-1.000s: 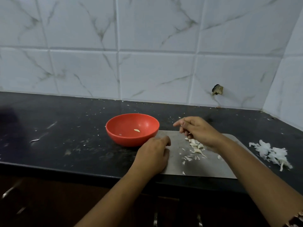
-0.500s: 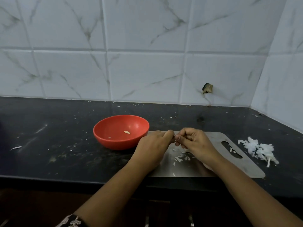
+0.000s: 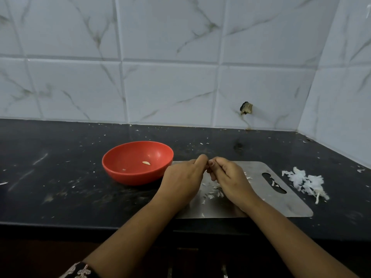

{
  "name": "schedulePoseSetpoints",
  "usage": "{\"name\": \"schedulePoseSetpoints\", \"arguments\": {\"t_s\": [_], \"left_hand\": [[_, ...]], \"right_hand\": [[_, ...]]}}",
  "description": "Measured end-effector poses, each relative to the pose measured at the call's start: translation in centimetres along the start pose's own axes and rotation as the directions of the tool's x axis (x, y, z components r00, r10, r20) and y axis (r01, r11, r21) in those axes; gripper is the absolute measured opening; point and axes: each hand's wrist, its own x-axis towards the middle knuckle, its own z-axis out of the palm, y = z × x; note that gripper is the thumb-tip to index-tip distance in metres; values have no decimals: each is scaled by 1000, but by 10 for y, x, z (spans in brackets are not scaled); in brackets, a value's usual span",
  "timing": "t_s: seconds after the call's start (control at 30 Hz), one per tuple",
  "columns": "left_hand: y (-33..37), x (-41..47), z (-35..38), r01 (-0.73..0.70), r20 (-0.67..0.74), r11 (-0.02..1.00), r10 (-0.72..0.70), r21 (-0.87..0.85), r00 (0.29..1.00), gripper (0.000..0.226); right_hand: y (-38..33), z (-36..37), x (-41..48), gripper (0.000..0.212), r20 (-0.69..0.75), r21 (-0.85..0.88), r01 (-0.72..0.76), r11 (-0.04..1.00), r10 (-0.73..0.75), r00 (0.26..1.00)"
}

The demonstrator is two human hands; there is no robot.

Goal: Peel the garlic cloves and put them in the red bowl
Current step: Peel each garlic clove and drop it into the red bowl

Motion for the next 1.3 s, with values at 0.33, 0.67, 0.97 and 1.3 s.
{"name": "schedulePoseSetpoints", "arguments": {"t_s": [0.33, 0.67, 0.97, 1.3], "left_hand": [[18, 7, -4, 265, 182, 505, -207, -822, 961, 24], [14, -1, 1, 348, 251, 355, -292, -868, 923, 25], [11, -5, -10, 389, 361, 132, -196, -912, 912, 29], [10, -5, -12, 416, 384, 144, -204, -898, 900, 29]], "right_hand": [[6, -4, 1, 27, -90, 67, 118, 991, -111, 990], [15, -4, 5, 43, -94, -421, 369, 829, -444, 891], [12, -7, 2, 32, -56, -487, 456, 745, -547, 835], [8, -13, -2, 37, -16, -382, 447, 809, -490, 872]]}}
